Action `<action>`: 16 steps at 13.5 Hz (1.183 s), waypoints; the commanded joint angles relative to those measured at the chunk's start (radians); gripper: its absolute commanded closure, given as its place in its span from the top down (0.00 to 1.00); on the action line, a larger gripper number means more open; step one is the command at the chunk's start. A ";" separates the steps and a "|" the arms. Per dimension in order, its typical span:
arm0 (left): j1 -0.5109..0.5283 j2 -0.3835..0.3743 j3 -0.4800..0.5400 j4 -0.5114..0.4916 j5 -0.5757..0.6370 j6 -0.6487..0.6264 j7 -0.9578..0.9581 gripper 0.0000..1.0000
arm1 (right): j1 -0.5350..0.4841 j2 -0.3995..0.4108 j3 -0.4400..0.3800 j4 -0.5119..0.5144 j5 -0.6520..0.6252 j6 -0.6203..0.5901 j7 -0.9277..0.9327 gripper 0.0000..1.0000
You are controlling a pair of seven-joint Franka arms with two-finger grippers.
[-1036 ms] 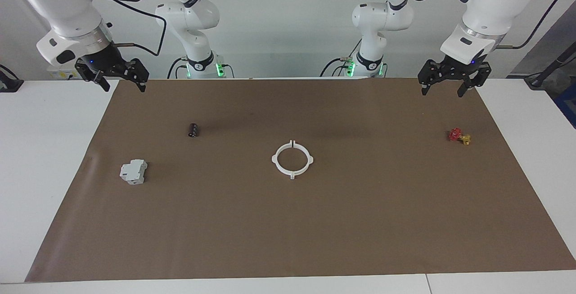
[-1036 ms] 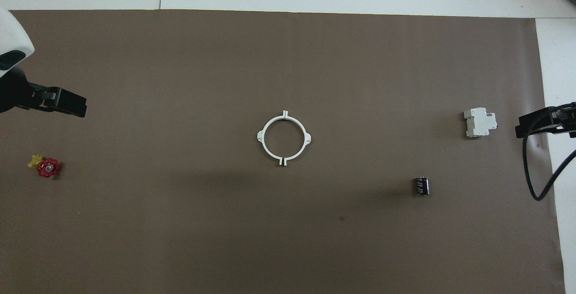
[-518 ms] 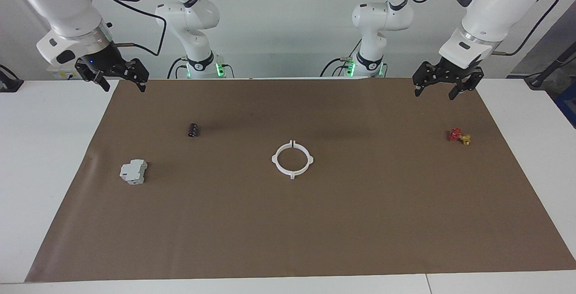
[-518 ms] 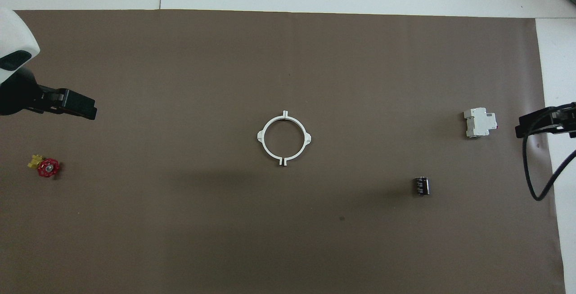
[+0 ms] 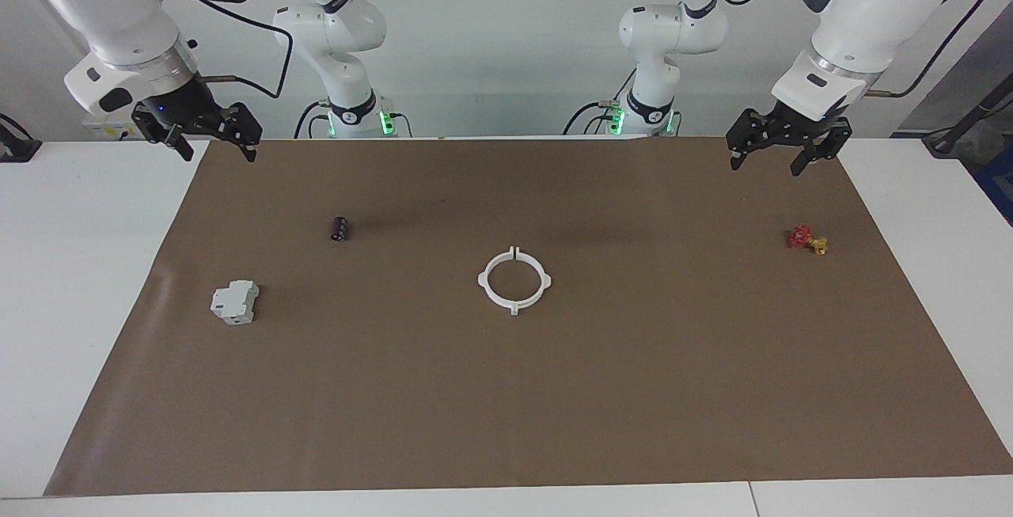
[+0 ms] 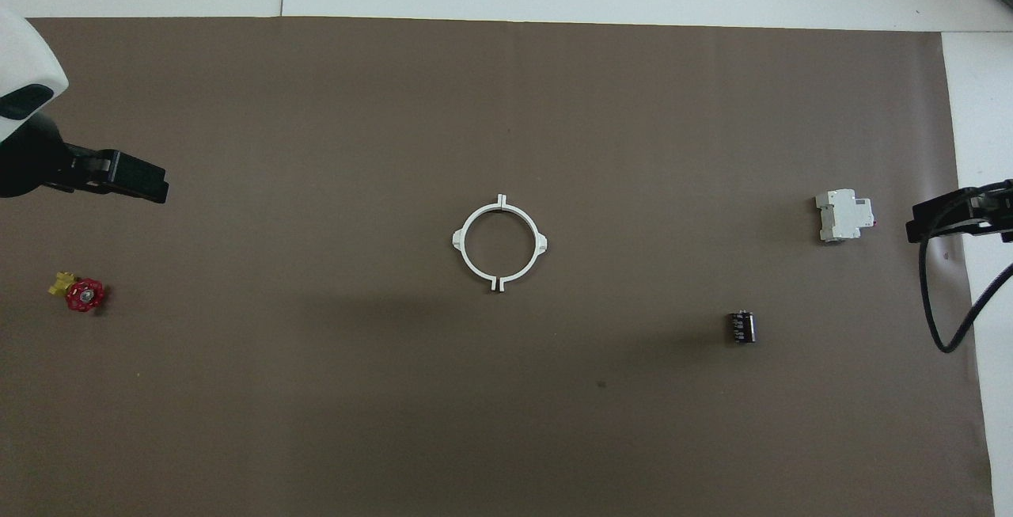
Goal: Assemble drain pipe with both arms
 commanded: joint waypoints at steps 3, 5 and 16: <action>0.007 -0.005 0.002 -0.031 0.021 0.066 -0.020 1.00 | -0.003 -0.022 0.002 -0.025 0.010 0.005 0.011 1.00; 0.022 -0.007 0.045 -0.038 0.023 0.064 -0.020 1.00 | -0.005 -0.022 0.002 -0.025 0.010 0.005 0.010 1.00; 0.022 -0.008 0.050 -0.038 0.023 0.067 -0.020 1.00 | -0.003 -0.022 0.002 -0.025 0.010 0.005 0.011 1.00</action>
